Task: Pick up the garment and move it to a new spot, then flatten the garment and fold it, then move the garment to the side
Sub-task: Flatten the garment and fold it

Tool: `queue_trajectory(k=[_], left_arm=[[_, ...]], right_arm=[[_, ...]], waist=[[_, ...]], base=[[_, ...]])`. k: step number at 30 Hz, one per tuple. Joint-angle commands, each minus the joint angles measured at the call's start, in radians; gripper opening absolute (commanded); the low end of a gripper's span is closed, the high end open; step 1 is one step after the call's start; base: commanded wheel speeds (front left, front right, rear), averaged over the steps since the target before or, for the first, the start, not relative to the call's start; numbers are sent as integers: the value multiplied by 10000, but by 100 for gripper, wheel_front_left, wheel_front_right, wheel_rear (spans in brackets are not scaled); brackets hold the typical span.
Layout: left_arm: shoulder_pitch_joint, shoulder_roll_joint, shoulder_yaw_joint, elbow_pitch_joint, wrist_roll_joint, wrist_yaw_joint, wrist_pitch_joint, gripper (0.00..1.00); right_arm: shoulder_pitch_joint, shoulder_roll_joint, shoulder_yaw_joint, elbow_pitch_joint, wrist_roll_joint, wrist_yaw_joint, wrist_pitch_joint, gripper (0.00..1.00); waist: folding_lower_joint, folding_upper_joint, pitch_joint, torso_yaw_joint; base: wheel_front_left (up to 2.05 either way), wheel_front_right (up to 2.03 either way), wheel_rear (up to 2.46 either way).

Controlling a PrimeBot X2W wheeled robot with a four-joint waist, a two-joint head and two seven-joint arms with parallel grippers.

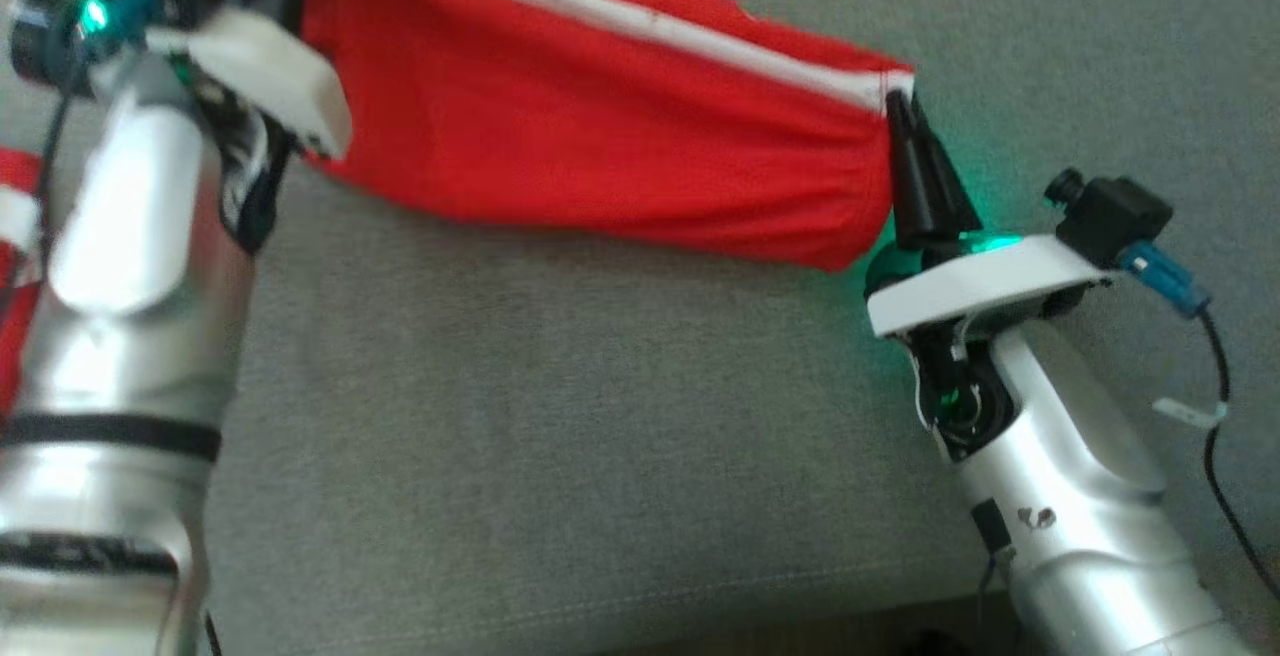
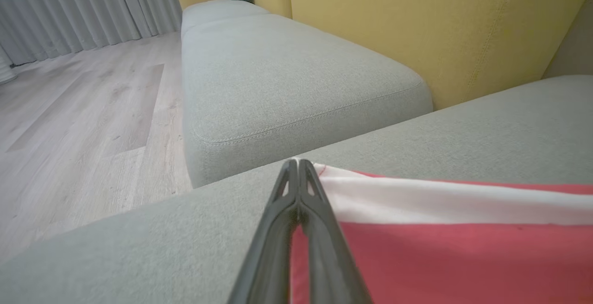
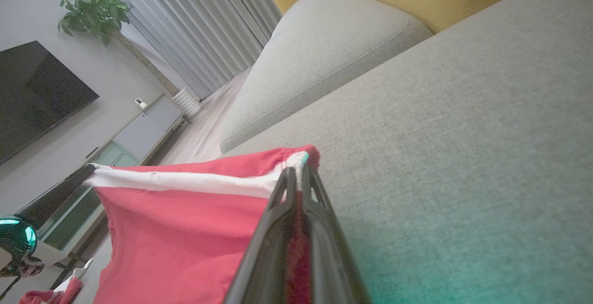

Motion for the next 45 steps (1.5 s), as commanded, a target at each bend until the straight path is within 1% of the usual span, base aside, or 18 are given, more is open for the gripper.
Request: queue_trajectory(k=[1,4,8,11,15,16,17,18,19,23,26,29,33,38,41,45], left_arm=[[-857,533,80,21,4,-40,8,0],[-1806,731,-356,852,46,-56,95,0],[-2451,839,-487,1568,-98,-60,-28,0],[-2666,819,-531,1875,-125,-60,-136,0],[-2896,624,-553,2375,-219,-10,-356,0],[-2903,561,-534,2467,-264,7,-410,0],[-2895,507,-524,2556,-298,18,-456,17],[-2869,445,-511,2627,-341,21,-495,58],[-2824,371,-503,2683,-385,19,-527,100],[-2474,73,-385,2559,-581,80,-584,100],[-1940,-27,-255,2002,-644,176,-589,100],[-1148,-229,-250,1652,-630,240,-591,100],[-196,-502,-165,1759,-698,485,-592,100],[511,-577,45,2181,-832,677,-592,100],[610,-434,73,2170,-655,1002,-593,100],[711,-261,116,1788,-342,1576,-593,100]], right_arm=[[-258,178,86,-529,78,65,-64,0],[-332,185,177,-1007,417,65,-64,0],[-426,186,319,-1248,562,65,-64,0],[-471,187,323,-1367,495,65,-64,0],[-508,187,376,-1630,178,65,-64,0],[-508,188,397,-1677,61,65,-64,7],[-501,188,399,-1719,-4,65,-64,38],[-479,188,391,-1756,15,65,-64,93],[-453,188,425,-1755,36,65,-64,100],[-361,188,369,-1657,-46,65,-64,100],[-249,188,-1,-1698,-463,65,-64,100],[107,188,-335,-1657,-529,65,-64,100],[505,188,-727,-1421,-734,65,-64,100],[857,188,-1059,-1256,-907,65,-64,100],[951,189,-1114,-1254,-986,65,-64,100],[1007,189,-1205,-1288,-1054,65,-64,100]], waist=[[0,0,591,-473],[0,0,906,-748],[0,0,1168,-998],[0,0,1295,-1063],[0,0,1470,-1105],[0,0,1497,-1092],[0,0,1515,-1070],[0,0,1523,-1039],[0,0,1514,-989],[0,0,1352,-763],[0,0,1127,-611],[0,0,810,-472],[0,0,467,-359],[0,0,175,-386],[0,0,125,-466],[0,0,109,-527]], base=[[0,0,0],[0,0,0],[0,0,0],[0,0,0],[0,0,0],[0,0,0],[0,0,0],[0,0,0],[0,0,0],[0,0,0],[0,0,0],[0,0,0],[0,0,0],[0,0,0],[0,0,0],[0,0,0]])
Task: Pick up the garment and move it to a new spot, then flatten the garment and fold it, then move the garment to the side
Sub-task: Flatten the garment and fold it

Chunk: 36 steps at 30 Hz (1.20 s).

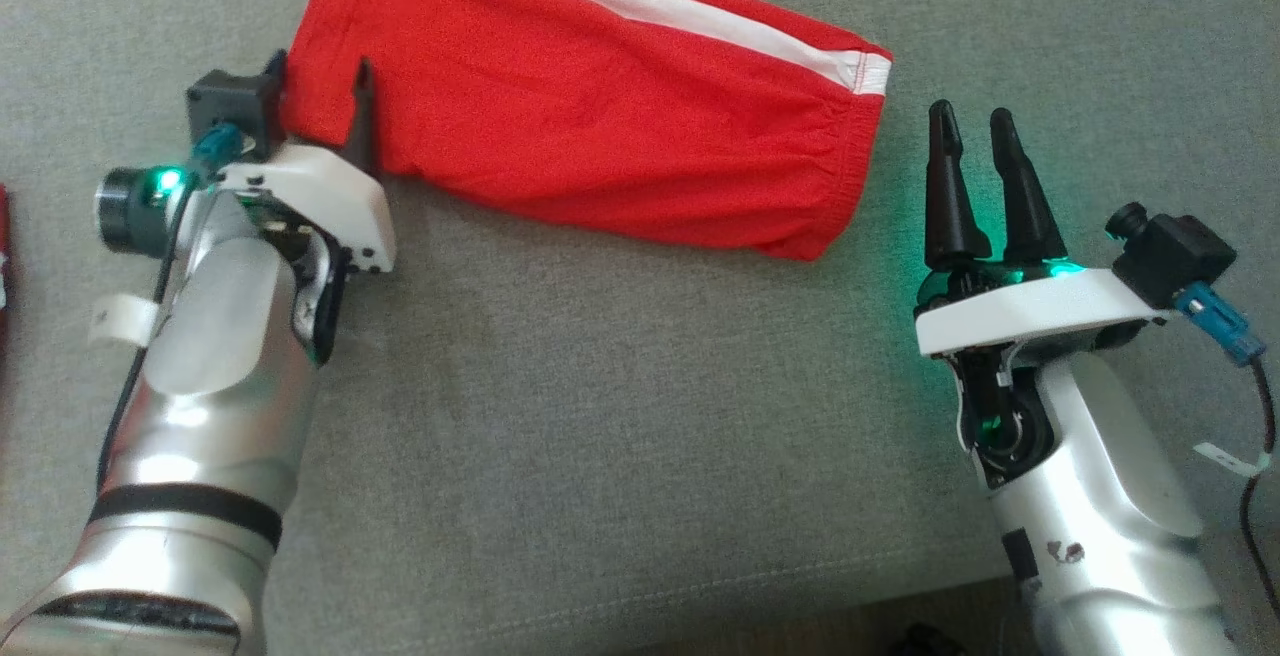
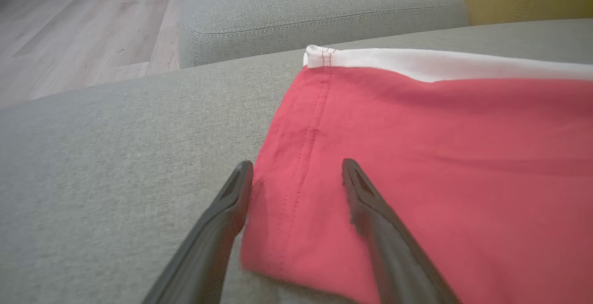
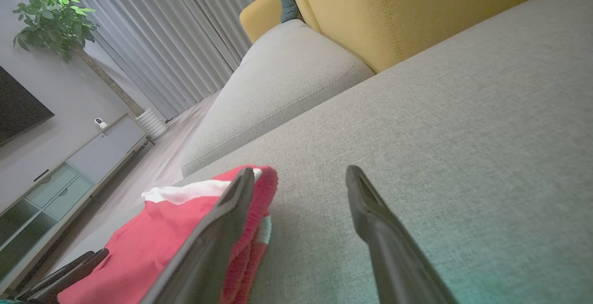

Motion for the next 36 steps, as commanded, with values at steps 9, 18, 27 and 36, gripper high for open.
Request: queue_trajectory(k=[9,18,27,36], left_arm=[[-88,628,425,658,4,88,44,100],[-83,207,575,2054,-510,-226,90,0],[1630,-382,1200,745,-1195,134,-46,0],[2966,-592,1134,-655,-1207,475,-49,45]], right_arm=[[147,108,445,-295,103,65,-63,100],[379,108,381,-38,148,65,-63,100],[861,108,385,520,-82,65,-63,100],[951,108,821,845,-54,65,-63,100]], waist=[[0,0,87,-269],[0,0,-493,-139],[0,0,-1681,794],[0,0,-1999,1607]], base=[[0,0,0],[0,0,0],[0,0,0],[0,0,0]])
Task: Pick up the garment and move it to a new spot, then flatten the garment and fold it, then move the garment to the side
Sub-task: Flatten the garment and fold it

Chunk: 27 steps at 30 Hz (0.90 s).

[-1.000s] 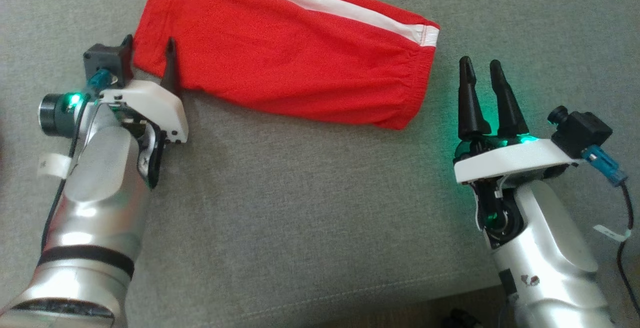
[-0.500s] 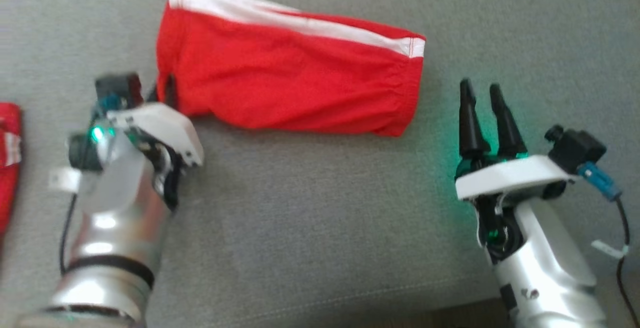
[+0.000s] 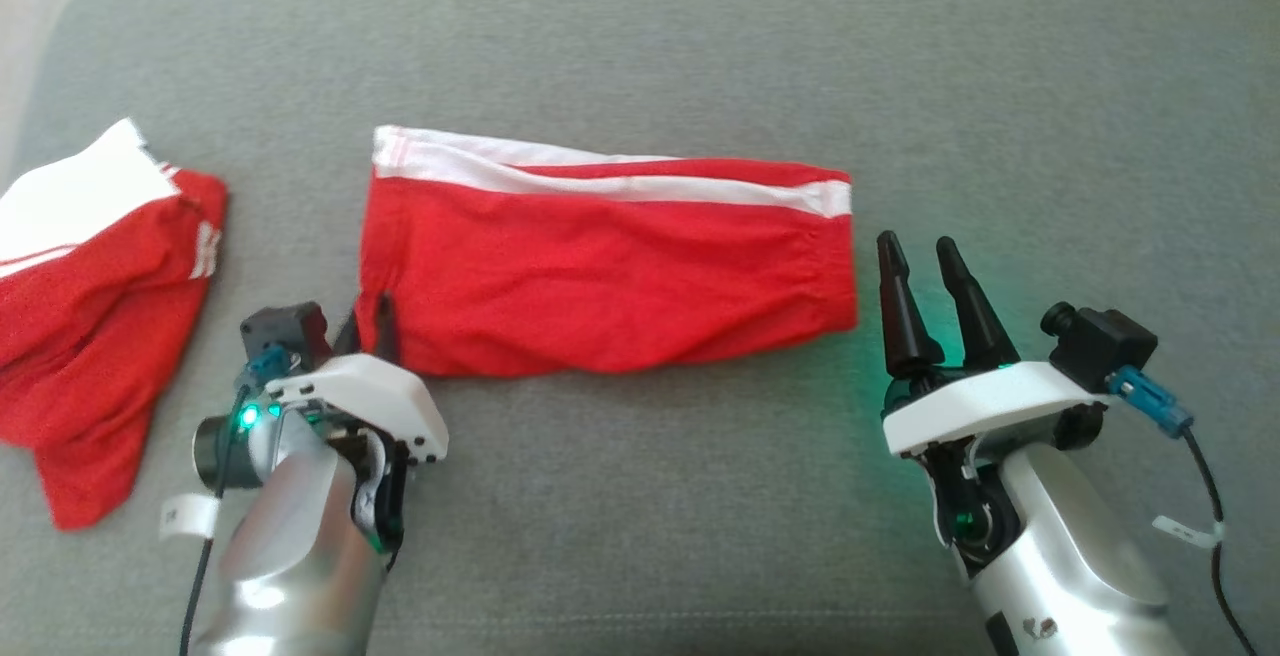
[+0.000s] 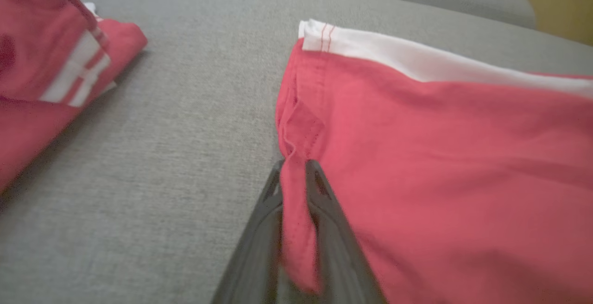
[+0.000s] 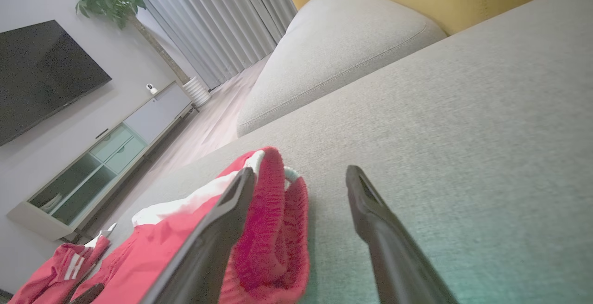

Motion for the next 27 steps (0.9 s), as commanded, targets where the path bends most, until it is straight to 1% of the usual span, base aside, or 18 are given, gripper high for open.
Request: queue_trajectory(k=[1,5,8,12,13,15,16,17,18,19,20,21,27], left_arm=[[-183,222,215,-512,97,146,-53,100],[14,200,90,-1242,224,283,-54,100],[201,192,-53,-1636,262,324,-54,100],[421,188,-370,-2067,-102,315,-54,100],[489,188,-463,-2222,-278,388,-54,100],[533,187,-574,-2383,-368,460,-54,100],[557,187,-635,-2459,-400,494,-54,100],[557,187,-635,-2459,-400,494,-54,100],[581,187,-693,-2525,-422,525,-54,100],[606,187,-747,-2579,-441,547,-54,100],[629,187,-792,-2626,-461,566,-54,100],[648,186,-830,-2675,-459,588,-54,100],[888,186,-936,-2901,-496,666,-55,100]], right_arm=[[-73,99,231,-281,31,65,-63,100],[-155,99,371,-412,234,65,-63,100],[-373,99,571,-170,184,65,-63,100],[-706,99,637,844,131,65,-63,100],[-874,99,674,1390,149,65,-63,100],[-969,99,828,1921,329,65,-63,100],[-1005,99,1000,2181,482,65,-62,100],[-1005,99,1000,2181,482,65,-62,100],[-1045,99,1162,2390,651,65,-62,91],[-1082,99,1338,2590,803,65,-38,46],[-1117,99,1460,2768,990,65,-32,5],[-1155,99,1552,2904,1186,65,-32,0],[-1426,99,1765,3386,1997,65,-52,0]], waist=[[0,0,-37,218],[0,0,17,461],[0,0,108,598],[0,0,221,829],[0,0,264,919],[0,0,304,1005],[0,0,315,1045],[0,0,315,1045],[0,0,319,1078],[0,0,319,1105],[0,0,320,1127],[0,0,320,1147],[0,0,251,1152]], base=[[0,0,0],[0,0,0],[0,0,0],[0,0,0],[0,0,0],[0,0,0],[0,0,0],[0,0,0],[0,0,0],[0,0,0],[0,0,0],[0,0,0],[0,0,0]])
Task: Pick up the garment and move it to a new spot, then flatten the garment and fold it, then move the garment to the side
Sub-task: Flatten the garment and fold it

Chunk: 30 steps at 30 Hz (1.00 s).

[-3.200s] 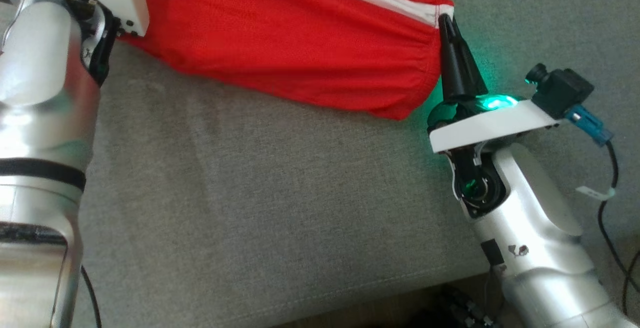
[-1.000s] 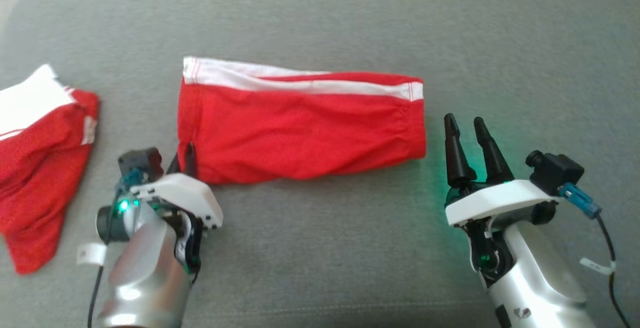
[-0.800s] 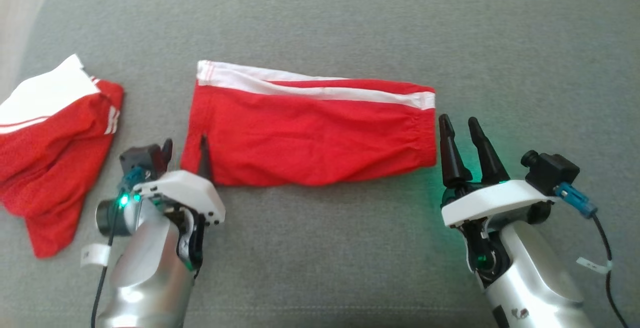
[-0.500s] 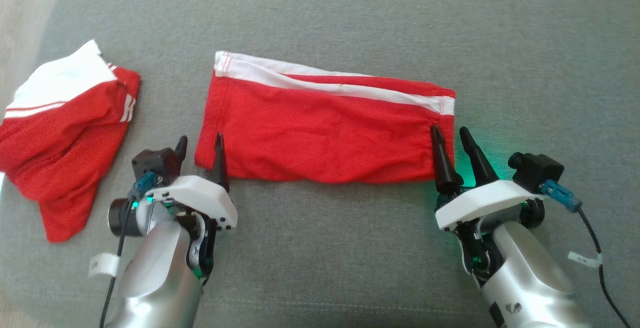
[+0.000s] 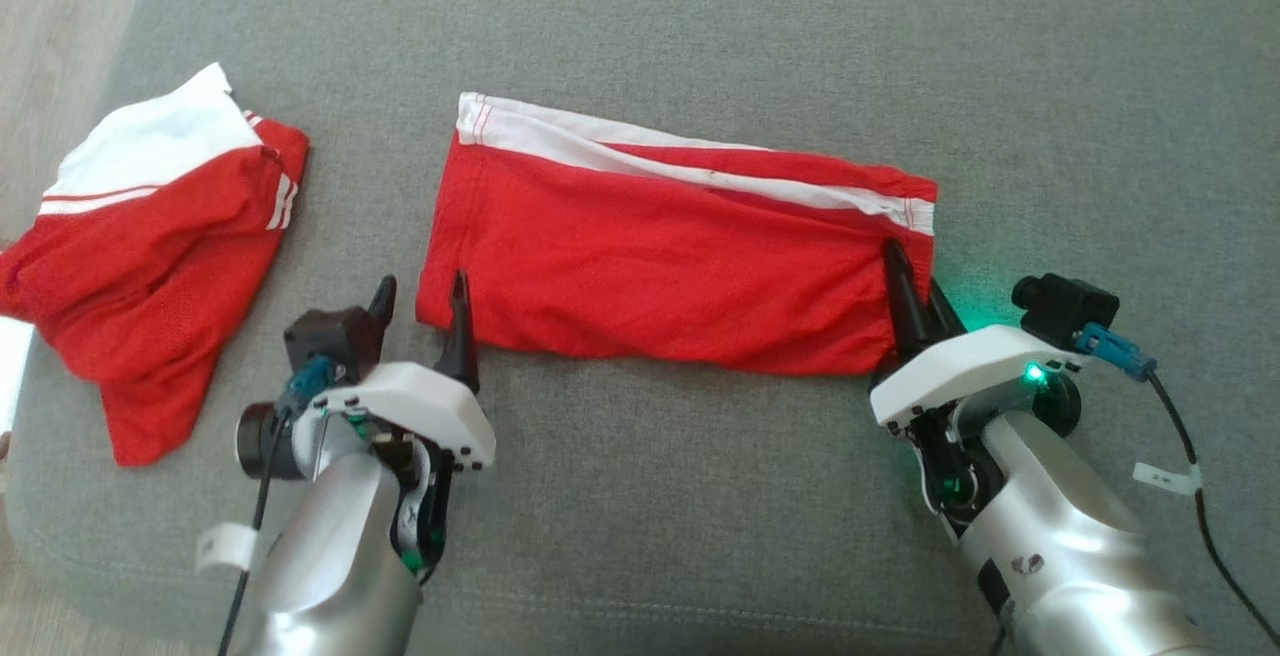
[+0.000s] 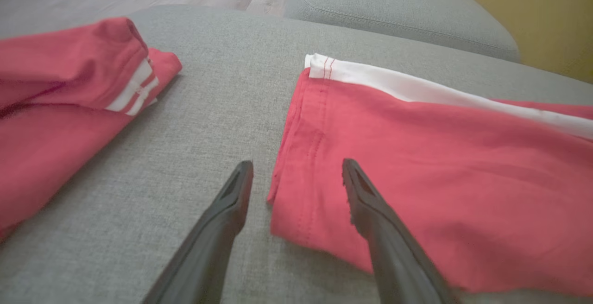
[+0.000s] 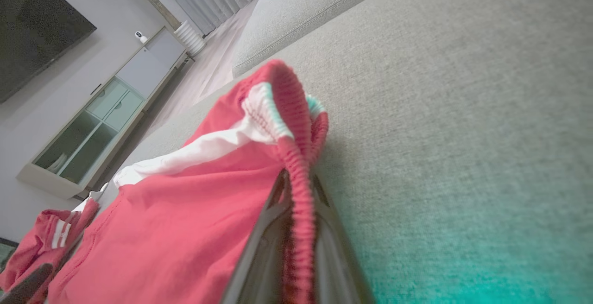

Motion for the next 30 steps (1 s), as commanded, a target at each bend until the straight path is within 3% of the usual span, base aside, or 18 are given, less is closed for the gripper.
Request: queue_trajectory(k=[1,10,16,22,30], left_arm=[[-48,180,269,-314,-33,70,-60,100],[437,180,101,-487,-113,85,-60,100],[763,180,-474,-534,-435,58,-60,100],[985,180,-1102,-690,-937,176,-61,100],[1147,179,-2033,-794,-1350,250,-61,100]], right_arm=[[313,277,215,174,263,77,-3,0],[304,-33,-1428,-1029,2,77,-9,0],[613,-50,-973,-2229,291,77,350,0],[685,218,-66,-3210,984,77,1150,0],[-63,273,823,-2505,1219,77,840,0]], waist=[[0,0,-46,-45],[0,0,-492,-265],[0,0,-734,-34],[0,0,-781,839],[0,0,-763,2500]], base=[[0,0,0],[0,0,0],[0,0,0],[0,0,0],[0,0,0]])
